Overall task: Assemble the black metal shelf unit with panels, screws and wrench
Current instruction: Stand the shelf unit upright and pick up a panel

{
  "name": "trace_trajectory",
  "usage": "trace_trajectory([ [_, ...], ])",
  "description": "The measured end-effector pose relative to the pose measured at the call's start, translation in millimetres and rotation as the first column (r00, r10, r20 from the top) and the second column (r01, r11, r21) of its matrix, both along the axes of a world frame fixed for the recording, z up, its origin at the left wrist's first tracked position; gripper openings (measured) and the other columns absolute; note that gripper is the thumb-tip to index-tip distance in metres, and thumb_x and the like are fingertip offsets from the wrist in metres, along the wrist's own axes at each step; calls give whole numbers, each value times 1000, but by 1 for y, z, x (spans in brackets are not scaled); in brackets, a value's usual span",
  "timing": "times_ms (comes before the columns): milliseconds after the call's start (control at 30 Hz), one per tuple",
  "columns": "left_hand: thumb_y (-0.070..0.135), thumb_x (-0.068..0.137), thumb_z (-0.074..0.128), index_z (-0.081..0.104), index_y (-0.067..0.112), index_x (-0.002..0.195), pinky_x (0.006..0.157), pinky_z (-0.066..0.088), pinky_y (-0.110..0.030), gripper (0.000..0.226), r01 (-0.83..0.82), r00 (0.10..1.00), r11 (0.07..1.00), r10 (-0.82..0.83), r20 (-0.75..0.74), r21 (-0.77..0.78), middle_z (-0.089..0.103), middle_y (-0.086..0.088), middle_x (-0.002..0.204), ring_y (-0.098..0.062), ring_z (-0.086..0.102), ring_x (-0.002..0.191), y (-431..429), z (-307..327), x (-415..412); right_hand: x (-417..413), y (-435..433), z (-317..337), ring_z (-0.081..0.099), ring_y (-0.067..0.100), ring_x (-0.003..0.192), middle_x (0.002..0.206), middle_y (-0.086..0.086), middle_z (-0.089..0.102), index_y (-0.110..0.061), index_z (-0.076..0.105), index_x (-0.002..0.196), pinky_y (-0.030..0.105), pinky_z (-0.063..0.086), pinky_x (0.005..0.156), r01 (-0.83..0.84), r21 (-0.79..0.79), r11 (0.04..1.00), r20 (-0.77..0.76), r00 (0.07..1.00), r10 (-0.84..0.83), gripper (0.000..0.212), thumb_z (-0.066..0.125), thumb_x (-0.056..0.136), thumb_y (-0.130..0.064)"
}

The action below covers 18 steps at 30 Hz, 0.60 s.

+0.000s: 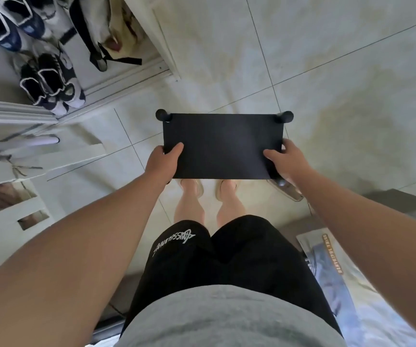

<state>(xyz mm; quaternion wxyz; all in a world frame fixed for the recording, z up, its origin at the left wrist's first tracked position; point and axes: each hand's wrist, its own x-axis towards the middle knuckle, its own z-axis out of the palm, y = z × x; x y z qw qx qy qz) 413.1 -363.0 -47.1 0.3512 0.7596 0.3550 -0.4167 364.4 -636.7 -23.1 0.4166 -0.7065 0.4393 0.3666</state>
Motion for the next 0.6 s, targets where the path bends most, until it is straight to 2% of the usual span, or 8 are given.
trace_trajectory([
  [33,52,96,50,51,16,126,68,54,-31,47,9,1000,1000,-9,-8,-6,61,-4,116,-21,61,96,1,-1,2,1,1,-3,59,33,80,106,5,60,-16,39,148,41,48,63,33,3,999,-6,999,-33,53,56,98,-24],
  [100,51,97,50,54,15,121,58,49,-28,44,17,1000,1000,-17,-17,-15,61,-4,109,-20,60,88,2,-1,5,4,4,-5,55,29,76,100,2,58,-16,40,145,32,43,54,72,-2,997,-14,997,-72,51,57,98,-25],
  [200,50,97,50,55,14,118,55,47,-27,42,-3,999,999,1,-37,-37,61,-3,102,-18,58,82,5,10,10,8,9,4,54,29,71,97,5,57,-18,41,144,21,34,37,145,4,989,-37,989,-145,50,58,97,-26],
  [300,50,97,51,56,14,117,63,51,-30,42,24,1000,998,-23,13,-63,62,-3,105,-21,61,90,11,24,16,12,15,22,53,24,69,107,9,59,-18,42,143,19,35,34,221,16,975,9,975,-221,48,58,98,-24],
  [333,49,97,51,56,14,116,69,53,-32,41,35,999,997,-33,40,-71,62,-2,105,-21,61,93,14,33,20,15,19,32,56,22,72,113,9,59,-17,43,143,20,41,37,244,19,970,43,969,-244,47,58,99,-23],
  [400,48,96,53,58,14,114,76,53,-34,39,40,996,995,-32,88,-89,62,0,102,-20,60,94,21,51,28,20,26,52,64,23,89,121,8,62,-15,46,142,29,56,61,274,20,962,122,954,-274,46,59,99,-22],
  [467,46,96,55,59,13,112,78,54,-35,37,35,992,993,-21,124,-109,63,0,103,-20,60,94,28,70,37,24,30,72,66,26,98,122,9,65,-14,50,142,39,59,80,284,10,959,191,941,-280,45,60,98,-22],
  [600,43,95,58,61,16,102,87,56,-41,29,40,983,982,-6,183,-184,66,3,101,-19,63,97,39,107,53,30,37,111,70,29,101,111,5,72,-20,61,132,52,59,89,363,34,931,288,888,-357,35,61,98,-25],
])
